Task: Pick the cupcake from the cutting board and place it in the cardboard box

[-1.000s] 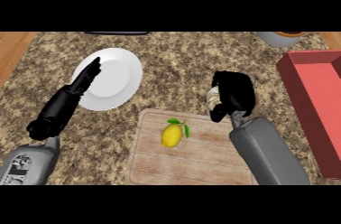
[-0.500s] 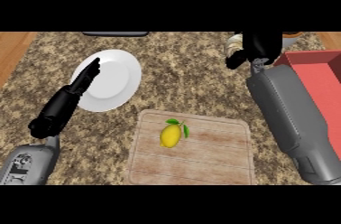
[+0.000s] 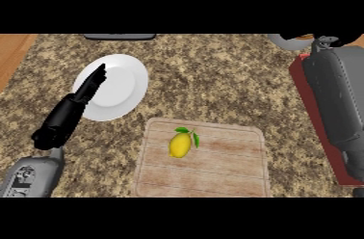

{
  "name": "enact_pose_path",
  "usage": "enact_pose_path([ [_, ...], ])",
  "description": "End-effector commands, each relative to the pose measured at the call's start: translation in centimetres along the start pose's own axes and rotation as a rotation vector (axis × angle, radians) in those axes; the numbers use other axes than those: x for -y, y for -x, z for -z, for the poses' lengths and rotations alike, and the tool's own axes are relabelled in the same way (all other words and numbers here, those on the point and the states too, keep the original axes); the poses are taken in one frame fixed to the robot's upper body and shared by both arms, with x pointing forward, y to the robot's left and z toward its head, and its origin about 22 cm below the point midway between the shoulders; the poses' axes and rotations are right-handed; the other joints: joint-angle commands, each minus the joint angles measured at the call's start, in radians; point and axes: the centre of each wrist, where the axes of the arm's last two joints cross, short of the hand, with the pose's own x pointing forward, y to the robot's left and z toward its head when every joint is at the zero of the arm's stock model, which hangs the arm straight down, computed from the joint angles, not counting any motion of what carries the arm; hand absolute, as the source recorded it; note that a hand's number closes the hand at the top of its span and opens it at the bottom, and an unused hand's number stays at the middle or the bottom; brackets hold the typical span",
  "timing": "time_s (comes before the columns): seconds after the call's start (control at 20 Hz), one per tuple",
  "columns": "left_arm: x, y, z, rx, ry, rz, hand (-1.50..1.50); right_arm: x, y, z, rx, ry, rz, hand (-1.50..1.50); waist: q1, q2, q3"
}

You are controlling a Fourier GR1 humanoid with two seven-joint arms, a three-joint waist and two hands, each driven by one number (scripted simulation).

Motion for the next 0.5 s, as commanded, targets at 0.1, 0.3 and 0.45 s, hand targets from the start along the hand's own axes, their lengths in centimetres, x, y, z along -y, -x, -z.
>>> enact_pose_path([
  [0.1, -0.7, -1.2, 0.5, -0.001, -0.002, 0.003, 0.00, 2.5, 4.7, 4.9, -0.151, 0.093, 0.026, 1.50, 0.000, 0.000, 0.001],
  [0.3, -1.1, -0.1, -0.5, -0.012, 0.002, 0.007, 0.00, 2.6, 9.3, 5.9, -0.159, 0.059, -0.084, 1.50, -0.011, -0.003, 0.000],
  [0.45, -0.3, 0.2, 0.1, -0.009, -0.012, 0.013, 0.00, 3.1, 11.7, 7.6, -0.197, -0.052, -0.109, 1.50, -0.009, -0.001, 0.000],
])
